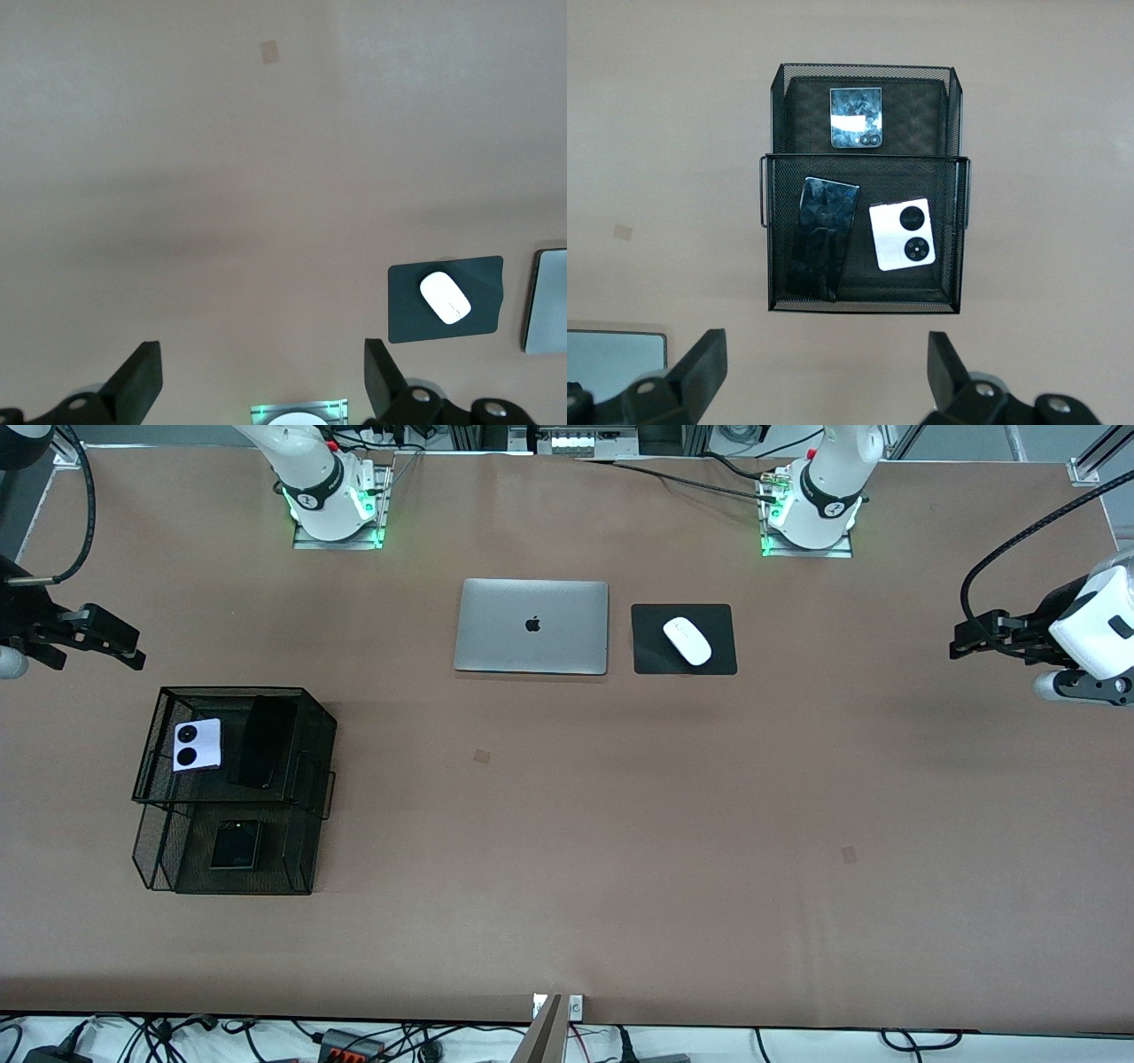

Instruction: Place phones with both arms

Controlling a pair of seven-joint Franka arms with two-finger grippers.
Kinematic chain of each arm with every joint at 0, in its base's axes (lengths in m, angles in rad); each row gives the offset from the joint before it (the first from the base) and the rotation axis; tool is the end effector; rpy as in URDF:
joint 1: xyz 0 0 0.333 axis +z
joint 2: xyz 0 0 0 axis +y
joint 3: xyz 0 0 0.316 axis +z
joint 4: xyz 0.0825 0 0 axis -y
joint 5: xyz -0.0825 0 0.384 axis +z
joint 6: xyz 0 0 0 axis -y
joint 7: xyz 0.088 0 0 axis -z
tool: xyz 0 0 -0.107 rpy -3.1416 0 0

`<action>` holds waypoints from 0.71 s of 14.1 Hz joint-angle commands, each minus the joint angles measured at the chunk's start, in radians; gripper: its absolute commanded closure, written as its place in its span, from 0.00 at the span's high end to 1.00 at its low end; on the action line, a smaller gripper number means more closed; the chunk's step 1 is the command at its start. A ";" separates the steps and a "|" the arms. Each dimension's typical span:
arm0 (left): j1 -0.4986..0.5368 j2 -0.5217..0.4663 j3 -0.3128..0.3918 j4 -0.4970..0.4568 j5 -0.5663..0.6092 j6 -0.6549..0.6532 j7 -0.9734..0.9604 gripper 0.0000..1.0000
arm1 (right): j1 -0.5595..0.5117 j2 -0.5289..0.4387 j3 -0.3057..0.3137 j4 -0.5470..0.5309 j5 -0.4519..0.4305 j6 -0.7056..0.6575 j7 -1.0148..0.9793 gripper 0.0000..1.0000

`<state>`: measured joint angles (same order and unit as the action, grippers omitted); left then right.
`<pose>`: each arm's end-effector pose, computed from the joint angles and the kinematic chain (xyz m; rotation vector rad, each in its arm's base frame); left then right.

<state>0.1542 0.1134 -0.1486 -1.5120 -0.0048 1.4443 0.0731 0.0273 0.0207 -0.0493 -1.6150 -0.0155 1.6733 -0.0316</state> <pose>0.5726 0.0073 0.5786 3.0987 -0.1058 -0.2780 0.5694 -0.0138 0.6011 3.1235 0.0171 0.0581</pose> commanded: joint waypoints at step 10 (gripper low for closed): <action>0.024 0.006 -0.005 0.015 -0.012 0.004 0.076 1.00 | -0.029 -0.016 0.023 -0.002 0.002 -0.040 -0.022 1.00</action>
<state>0.1659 0.1135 -0.1476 -1.5120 -0.0049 1.4512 0.1245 0.0192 0.0203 -0.0481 -1.6150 -0.0153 1.6498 -0.0345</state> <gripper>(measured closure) 0.000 0.000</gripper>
